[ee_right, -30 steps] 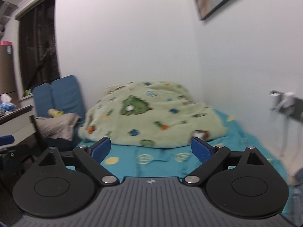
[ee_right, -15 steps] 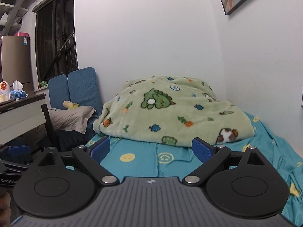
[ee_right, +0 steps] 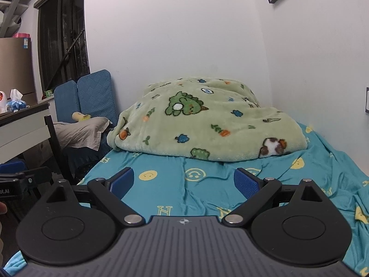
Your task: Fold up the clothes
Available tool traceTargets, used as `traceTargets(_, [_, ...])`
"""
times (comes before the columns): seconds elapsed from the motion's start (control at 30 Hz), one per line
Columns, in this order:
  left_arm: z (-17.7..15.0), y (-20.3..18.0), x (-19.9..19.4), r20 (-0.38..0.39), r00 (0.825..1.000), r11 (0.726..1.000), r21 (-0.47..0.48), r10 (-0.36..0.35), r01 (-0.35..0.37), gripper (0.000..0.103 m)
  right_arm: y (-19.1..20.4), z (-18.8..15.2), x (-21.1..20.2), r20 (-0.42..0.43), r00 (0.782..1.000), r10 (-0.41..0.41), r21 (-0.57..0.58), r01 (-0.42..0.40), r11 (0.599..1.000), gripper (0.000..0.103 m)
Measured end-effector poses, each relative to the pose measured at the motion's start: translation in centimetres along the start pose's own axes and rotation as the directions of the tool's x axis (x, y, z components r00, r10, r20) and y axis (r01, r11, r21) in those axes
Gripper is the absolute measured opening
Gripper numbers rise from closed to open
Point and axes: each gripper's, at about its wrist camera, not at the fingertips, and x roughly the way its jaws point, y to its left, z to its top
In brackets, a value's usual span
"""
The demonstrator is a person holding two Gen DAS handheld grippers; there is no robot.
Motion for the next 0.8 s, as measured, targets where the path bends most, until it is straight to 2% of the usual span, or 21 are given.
traceTargets(0.8, [-0.1, 0.4, -1.1, 0.007, 1.0, 1.0, -0.016, 0.017, -0.017, 0.103, 0.8, -0.3, -0.3, -0.018, 1.0, -0.025, -0.004, 0.025, 1.0, 0.096])
